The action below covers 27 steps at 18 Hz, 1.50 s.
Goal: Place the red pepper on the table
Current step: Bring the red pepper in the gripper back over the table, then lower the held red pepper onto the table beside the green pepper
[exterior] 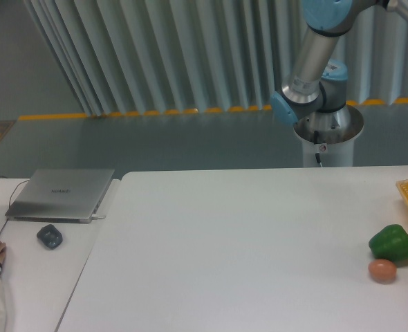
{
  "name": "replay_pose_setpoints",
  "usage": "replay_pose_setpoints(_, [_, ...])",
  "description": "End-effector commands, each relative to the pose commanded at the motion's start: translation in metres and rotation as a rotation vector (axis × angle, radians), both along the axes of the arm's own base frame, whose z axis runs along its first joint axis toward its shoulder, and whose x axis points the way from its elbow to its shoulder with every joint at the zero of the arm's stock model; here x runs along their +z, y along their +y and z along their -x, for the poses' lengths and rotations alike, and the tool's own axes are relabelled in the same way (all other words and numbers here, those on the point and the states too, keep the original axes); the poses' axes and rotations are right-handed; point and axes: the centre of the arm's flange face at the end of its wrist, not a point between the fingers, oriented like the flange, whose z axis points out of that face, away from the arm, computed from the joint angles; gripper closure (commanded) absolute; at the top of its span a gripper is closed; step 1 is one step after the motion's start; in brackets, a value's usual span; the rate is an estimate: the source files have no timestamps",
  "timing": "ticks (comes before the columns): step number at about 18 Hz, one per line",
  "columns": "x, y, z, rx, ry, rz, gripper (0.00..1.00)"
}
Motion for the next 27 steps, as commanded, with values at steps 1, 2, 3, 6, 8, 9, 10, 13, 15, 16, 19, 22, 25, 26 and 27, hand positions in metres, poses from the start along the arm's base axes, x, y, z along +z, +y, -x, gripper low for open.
replay_pose_setpoints(1, [0.005,0.000,0.000,0.001,-0.005,0.001,0.37])
replay_pose_setpoints(2, [0.012,0.004,-0.003,-0.009,-0.011,0.004,0.38])
replay_pose_setpoints(3, [0.023,0.007,-0.005,-0.024,-0.005,0.002,0.38])
replay_pose_setpoints(6, [0.052,0.018,-0.023,-0.152,-0.008,0.010,0.38])
replay_pose_setpoints(8, [0.063,0.025,-0.030,-0.195,-0.013,0.012,0.38])
replay_pose_setpoints(9, [0.068,0.030,-0.034,-0.206,-0.010,0.011,0.38])
replay_pose_setpoints(10, [0.075,0.032,-0.036,-0.210,-0.007,0.010,0.38])
replay_pose_setpoints(13, [0.090,0.054,-0.055,-0.255,-0.028,0.017,0.38])
replay_pose_setpoints(15, [0.094,0.070,-0.072,-0.290,-0.019,0.034,0.37])
replay_pose_setpoints(16, [0.095,0.081,-0.082,-0.314,-0.010,0.051,0.38])
replay_pose_setpoints(19, [0.092,0.110,-0.111,-0.383,0.008,0.116,0.38])
replay_pose_setpoints(22, [0.091,0.128,-0.130,-0.418,0.017,0.135,0.38])
replay_pose_setpoints(25, [0.091,0.143,-0.146,-0.429,0.011,0.125,0.38])
replay_pose_setpoints(26, [0.091,0.148,-0.150,-0.412,0.011,0.121,0.38])
replay_pose_setpoints(27, [0.089,0.154,-0.156,-0.393,0.004,0.119,0.38])
